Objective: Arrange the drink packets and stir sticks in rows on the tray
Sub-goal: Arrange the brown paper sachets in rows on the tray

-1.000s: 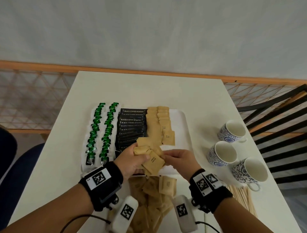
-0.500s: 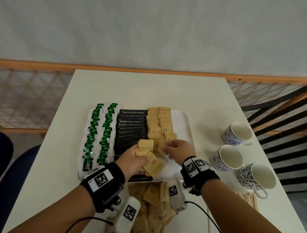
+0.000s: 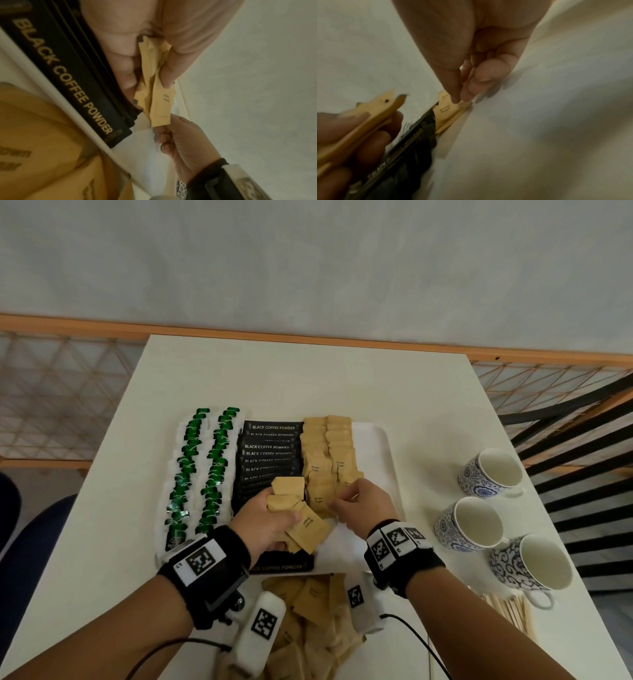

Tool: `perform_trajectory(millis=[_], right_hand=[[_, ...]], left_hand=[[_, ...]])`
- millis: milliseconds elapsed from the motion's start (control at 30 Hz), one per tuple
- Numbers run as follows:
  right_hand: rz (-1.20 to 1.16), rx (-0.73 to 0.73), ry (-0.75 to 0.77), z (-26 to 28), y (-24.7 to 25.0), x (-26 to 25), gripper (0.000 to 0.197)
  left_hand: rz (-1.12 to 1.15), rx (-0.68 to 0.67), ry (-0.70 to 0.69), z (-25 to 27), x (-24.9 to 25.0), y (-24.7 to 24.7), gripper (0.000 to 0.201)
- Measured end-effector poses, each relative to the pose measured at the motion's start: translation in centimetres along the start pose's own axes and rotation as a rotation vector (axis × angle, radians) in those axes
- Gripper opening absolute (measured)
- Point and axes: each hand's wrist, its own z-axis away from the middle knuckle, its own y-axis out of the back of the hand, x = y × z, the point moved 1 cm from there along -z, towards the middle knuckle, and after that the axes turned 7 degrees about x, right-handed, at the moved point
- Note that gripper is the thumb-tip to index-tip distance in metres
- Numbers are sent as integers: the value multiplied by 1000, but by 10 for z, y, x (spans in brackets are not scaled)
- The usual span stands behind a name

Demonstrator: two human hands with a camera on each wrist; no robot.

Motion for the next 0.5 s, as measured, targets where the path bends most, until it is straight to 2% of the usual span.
perform_trajectory(millis=[133,233,333,500], right_hand=[[-176,-33,65,12,10,-7,15],[-242,-190,113,24,16,-16,12],[-269,-304,69,30,20,-15,9],[-450,-286,-13,31,26,-9,17]], left_hand=[[30,4,0,0,1,-4,30],[47,11,-14,-1,4,-10,34],[97,31,-22,0,8,-14,26],[54,-4,-37,3,7,-18,29]])
